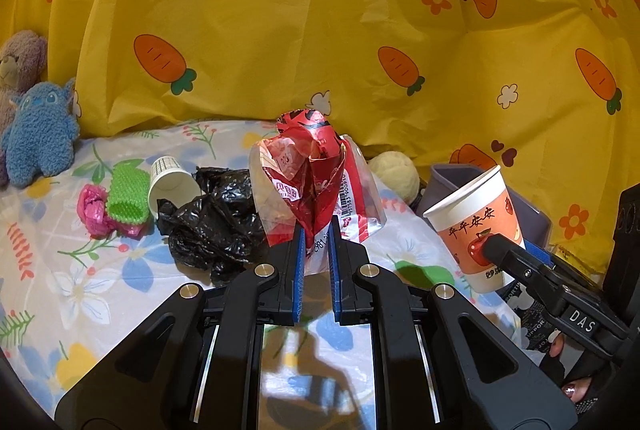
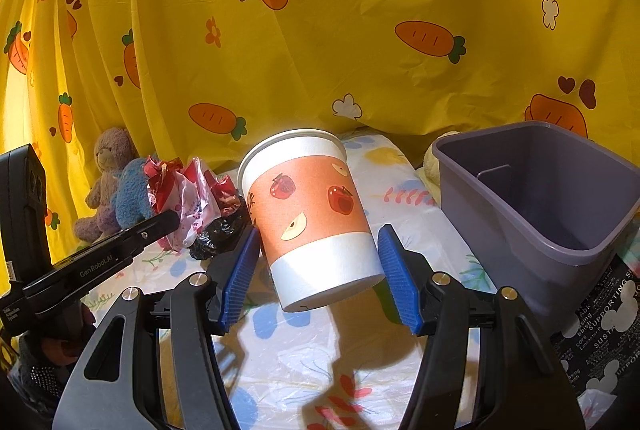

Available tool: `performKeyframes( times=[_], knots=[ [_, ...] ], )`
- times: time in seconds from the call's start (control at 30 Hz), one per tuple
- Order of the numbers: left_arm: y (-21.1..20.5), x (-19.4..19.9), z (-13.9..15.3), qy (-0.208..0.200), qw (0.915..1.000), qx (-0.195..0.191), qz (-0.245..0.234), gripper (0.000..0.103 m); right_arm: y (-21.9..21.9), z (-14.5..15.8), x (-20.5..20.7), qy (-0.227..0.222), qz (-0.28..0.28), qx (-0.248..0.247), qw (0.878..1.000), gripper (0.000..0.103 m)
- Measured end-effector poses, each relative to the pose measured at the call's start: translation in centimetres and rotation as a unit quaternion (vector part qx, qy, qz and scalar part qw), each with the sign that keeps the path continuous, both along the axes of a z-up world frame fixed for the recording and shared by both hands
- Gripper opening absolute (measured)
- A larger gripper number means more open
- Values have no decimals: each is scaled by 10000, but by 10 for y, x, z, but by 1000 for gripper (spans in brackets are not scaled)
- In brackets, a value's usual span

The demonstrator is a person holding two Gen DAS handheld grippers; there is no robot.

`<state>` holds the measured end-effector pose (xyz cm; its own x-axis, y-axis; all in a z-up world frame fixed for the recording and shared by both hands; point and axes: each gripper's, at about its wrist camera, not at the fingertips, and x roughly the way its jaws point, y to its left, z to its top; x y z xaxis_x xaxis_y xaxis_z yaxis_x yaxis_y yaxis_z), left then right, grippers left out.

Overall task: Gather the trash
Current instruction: 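Carry the red wrapper and orange cup over the grey bin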

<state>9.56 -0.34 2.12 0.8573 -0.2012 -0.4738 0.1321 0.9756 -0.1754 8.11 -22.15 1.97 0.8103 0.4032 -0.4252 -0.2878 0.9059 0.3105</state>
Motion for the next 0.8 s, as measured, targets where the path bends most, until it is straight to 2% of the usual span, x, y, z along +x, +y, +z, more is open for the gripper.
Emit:
performKeyframes(
  times=[0.23,0.47,0.8],
  knots=[
    [-22,8,14,-104,9997,45,-228,10,-17,9,3,-118,-208,16,9997,60],
    [-61,25,33,-234,9973,106,-687,10,-56,22,4,-321,-743,31,9967,60],
    [-150,67,37,-81,9840,-72,-1777,10,-118,21,23,-317,-1867,-349,9813,60]
  ],
)
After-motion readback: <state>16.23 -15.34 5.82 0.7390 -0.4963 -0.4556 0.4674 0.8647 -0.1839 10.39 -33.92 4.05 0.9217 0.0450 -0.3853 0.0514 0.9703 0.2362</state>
